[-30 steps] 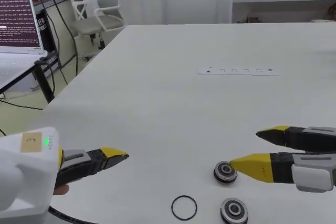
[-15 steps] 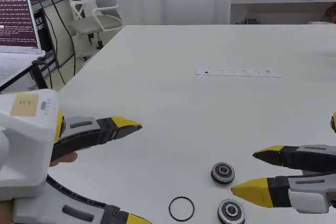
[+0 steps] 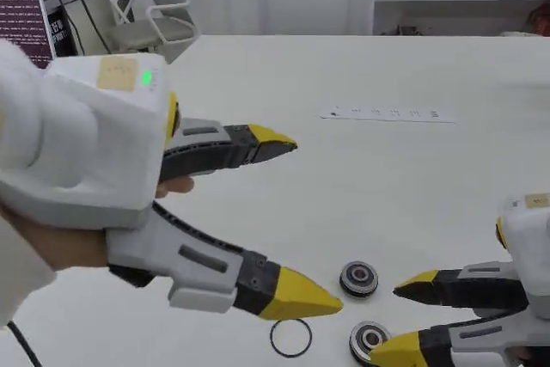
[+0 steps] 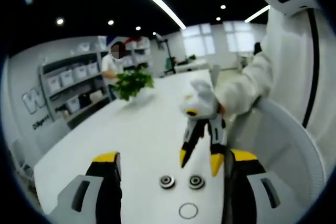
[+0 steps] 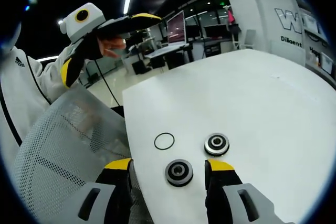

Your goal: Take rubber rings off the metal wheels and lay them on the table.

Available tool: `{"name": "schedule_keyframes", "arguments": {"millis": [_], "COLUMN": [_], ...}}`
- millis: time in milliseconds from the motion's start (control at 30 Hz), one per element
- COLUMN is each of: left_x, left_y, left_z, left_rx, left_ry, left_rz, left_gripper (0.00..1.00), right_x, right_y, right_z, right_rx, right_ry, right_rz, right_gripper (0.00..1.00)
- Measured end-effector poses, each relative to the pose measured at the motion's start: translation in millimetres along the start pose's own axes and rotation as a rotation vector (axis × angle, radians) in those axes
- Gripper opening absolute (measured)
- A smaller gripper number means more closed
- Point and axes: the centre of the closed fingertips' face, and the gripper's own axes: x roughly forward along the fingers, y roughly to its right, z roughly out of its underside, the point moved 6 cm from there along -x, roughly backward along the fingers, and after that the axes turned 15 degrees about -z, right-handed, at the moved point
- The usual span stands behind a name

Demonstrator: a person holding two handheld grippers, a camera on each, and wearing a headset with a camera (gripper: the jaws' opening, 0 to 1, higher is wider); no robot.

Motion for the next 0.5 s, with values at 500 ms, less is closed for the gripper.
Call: {"name": "schedule_keyframes", "arguments": {"millis": [500], "left_x": [62.1], "left_y": [25.0], "left_z": [28.3], "left_rx": [0.001], "left_ry": [0.012], "left_rz": [0.076], "left_gripper": [0.75], "right_x": [5.5], "right_y": [9.7], "right_z": [15.4], "right_rx": [0.007], "right_ry": [-0.059], "right_rz": [0.017], "right_gripper": [0.46]}}
